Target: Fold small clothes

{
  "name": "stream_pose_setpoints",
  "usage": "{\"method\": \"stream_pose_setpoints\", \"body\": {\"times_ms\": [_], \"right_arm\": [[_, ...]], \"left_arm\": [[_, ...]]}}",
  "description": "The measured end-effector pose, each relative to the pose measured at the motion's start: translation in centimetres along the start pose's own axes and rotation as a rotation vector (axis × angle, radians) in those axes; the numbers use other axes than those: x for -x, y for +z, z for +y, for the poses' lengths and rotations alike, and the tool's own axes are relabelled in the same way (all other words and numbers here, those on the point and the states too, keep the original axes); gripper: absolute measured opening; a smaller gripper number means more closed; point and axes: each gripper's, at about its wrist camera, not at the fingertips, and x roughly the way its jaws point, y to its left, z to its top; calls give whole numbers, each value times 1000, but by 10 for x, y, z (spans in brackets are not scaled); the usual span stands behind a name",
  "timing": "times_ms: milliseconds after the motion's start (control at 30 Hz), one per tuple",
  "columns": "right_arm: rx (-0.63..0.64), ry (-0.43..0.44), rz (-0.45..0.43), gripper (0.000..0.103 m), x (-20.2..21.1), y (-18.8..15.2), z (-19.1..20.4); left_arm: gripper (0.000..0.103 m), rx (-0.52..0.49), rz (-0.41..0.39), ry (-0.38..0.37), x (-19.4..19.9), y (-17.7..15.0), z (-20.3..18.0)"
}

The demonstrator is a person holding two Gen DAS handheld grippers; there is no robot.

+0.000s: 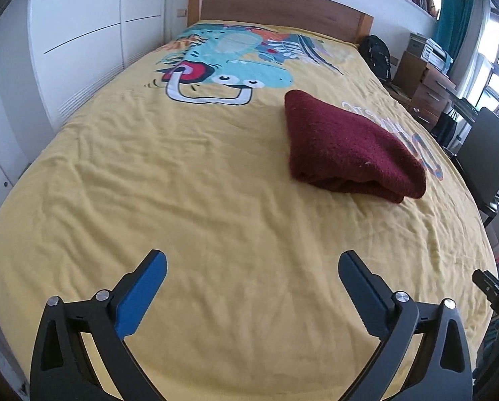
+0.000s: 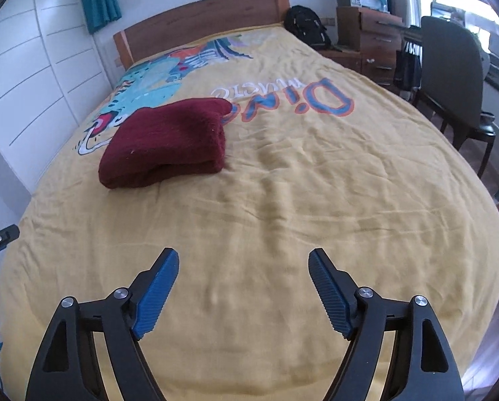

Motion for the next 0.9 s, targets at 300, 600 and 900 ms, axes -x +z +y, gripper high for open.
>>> {"method": "stream_pose_setpoints", "body": {"times_ms": [300,600,900], "right_arm": [[19,-34,-48,101,18,-9,7],[44,-47,-66,102,24,-16,10],[56,-56,-93,102,32,-21,7]], "left_arm": [[102,19,4,15,9,-22,14],[102,-12,-19,26,17,-33,11],[102,-43,-39,32,21,-40,-2]]}}
